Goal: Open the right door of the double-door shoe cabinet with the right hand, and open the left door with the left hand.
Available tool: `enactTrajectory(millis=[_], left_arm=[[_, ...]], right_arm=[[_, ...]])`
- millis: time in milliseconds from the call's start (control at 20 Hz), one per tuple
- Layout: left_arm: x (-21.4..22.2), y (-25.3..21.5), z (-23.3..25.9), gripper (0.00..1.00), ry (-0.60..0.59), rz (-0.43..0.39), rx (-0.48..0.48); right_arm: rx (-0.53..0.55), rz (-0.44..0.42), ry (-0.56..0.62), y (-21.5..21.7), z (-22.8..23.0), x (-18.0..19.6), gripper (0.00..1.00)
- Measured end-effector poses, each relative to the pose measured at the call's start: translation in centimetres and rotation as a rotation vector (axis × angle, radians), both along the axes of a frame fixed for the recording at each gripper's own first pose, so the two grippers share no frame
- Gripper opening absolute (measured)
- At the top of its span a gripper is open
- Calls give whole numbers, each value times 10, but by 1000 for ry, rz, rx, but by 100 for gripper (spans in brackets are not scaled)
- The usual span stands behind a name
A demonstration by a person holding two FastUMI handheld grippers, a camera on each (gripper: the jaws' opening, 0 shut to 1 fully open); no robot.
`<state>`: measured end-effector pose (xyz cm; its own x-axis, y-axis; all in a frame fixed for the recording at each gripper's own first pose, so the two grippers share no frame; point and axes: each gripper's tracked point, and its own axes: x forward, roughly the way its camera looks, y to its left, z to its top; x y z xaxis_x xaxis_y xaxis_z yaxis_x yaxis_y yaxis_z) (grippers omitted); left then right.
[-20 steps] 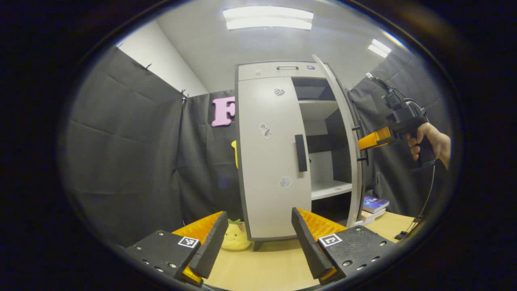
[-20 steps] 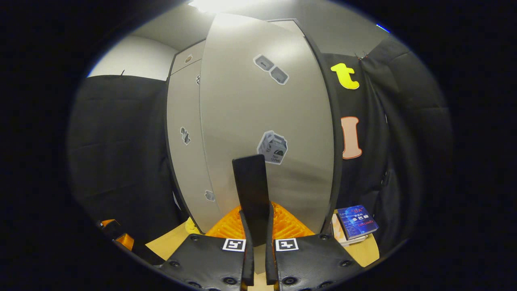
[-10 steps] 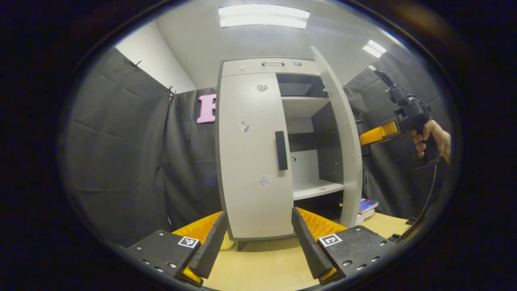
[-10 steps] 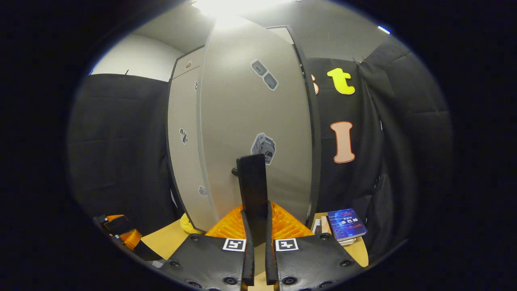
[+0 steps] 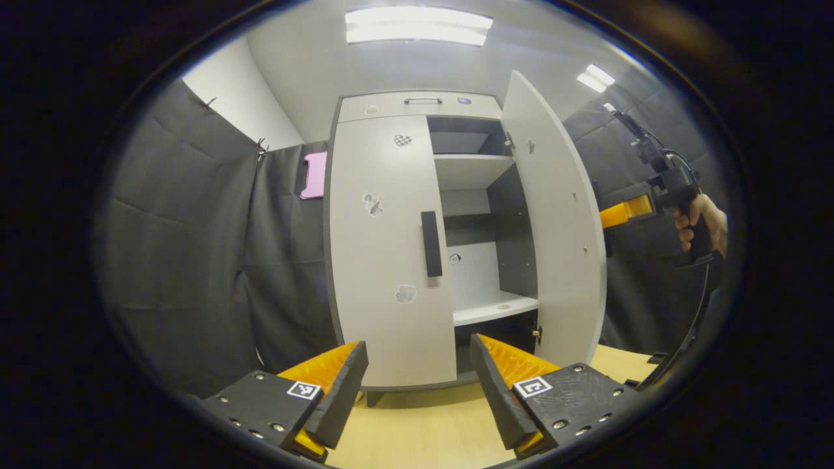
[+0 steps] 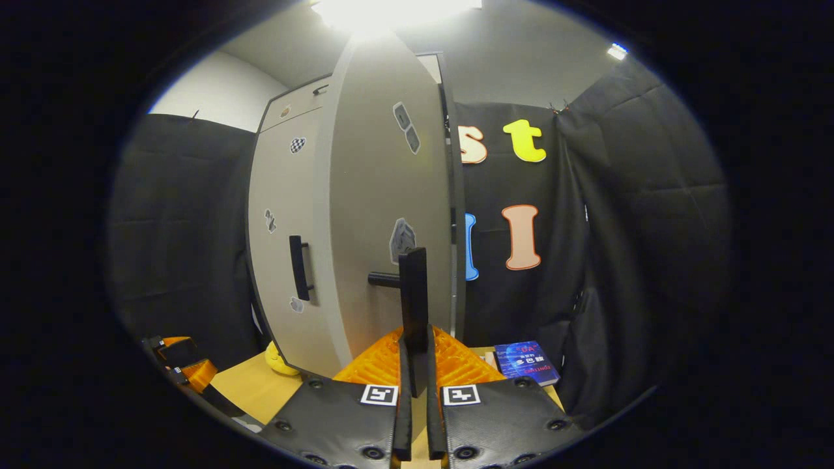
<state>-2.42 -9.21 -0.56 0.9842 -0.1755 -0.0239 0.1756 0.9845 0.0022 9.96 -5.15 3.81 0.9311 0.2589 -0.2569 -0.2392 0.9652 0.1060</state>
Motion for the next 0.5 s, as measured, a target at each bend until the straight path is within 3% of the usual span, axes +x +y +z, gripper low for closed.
enactTrajectory(millis=[50, 100, 150, 300, 450, 500], left_arm=[[0, -3, 0, 91, 2, -6, 1], [0, -6, -1, 91, 5, -12, 2], [0, -10, -1, 91, 8, -19, 3], [2, -18, -2, 91, 13, -35, 9], [9, -26, 1, 92, 15, -52, 0], [13, -29, 0, 91, 21, -58, -10]], right_arm=[[-1, -12, 2, -7, -2, 1, 11], [0, -25, 2, -15, -2, 2, 7], [-1, -40, 1, -21, -2, 3, 11], [-9, -97, -23, -45, 1, 5, 11], [53, -71, -49, -43, 11, -7, 5], [53, -73, -61, -47, 14, -12, 7]])
